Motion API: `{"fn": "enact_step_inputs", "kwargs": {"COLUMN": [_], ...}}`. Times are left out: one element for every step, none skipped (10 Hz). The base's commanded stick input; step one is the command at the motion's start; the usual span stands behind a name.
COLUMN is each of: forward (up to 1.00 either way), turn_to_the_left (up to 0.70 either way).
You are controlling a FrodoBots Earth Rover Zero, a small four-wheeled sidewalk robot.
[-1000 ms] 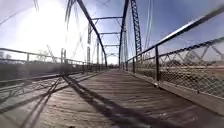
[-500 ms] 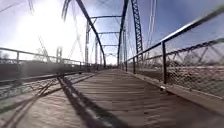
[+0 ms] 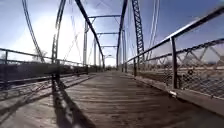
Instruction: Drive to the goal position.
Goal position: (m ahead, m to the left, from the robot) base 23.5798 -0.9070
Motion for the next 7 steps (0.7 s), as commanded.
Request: {"fn": "enact_step_inputs", "kwargs": {"forward": [1.00, 1.00, 1.00, 1.00, 1.00, 1.00, 1.00], "turn_to_the_left": [0.00, 0.00, 0.00, 0.00, 0.08, 0.06, 0.00]}}
